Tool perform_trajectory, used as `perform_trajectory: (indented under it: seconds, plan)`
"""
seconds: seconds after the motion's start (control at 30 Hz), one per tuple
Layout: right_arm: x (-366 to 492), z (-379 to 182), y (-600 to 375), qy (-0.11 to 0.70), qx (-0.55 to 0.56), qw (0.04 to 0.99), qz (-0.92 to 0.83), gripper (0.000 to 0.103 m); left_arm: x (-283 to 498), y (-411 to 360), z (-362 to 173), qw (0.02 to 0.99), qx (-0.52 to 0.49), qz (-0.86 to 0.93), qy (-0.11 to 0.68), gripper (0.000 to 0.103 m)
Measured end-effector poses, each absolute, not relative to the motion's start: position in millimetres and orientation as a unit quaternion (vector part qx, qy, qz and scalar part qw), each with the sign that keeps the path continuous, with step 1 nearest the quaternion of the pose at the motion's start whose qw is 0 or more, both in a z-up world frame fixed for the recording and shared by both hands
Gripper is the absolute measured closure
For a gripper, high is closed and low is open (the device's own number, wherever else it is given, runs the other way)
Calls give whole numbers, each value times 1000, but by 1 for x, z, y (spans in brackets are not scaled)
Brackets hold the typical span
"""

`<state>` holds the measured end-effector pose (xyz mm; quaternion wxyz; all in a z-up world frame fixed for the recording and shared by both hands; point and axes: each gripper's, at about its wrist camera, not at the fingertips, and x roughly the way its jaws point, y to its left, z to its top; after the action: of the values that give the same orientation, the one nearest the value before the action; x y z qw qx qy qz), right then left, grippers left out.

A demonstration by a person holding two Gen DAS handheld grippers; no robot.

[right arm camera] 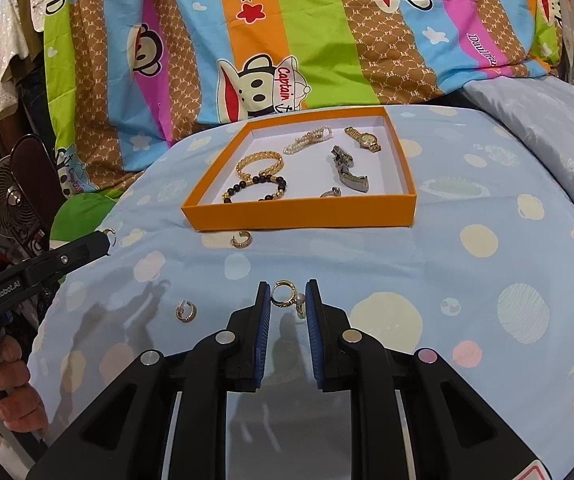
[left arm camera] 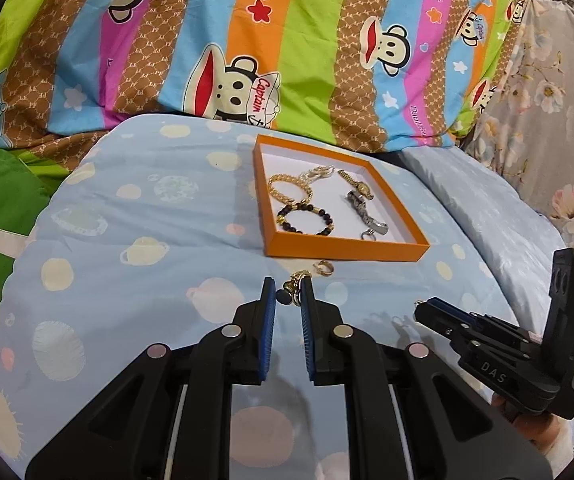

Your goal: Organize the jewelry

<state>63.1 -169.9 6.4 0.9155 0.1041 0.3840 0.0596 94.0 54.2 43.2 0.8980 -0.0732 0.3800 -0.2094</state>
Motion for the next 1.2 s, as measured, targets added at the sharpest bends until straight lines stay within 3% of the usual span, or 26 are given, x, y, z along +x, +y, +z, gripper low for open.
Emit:
perform_trajectory:
  seconds: [0.5, 1.2]
  plan:
    - [71, -16, -173, 410, 105, 905, 54, 90, 108, 41, -4, 885, -36, -185, 426, 91]
    - [72, -16, -170, 412, 97, 905, 49, 89, 107, 39, -4, 885, -30, -189, 424, 91]
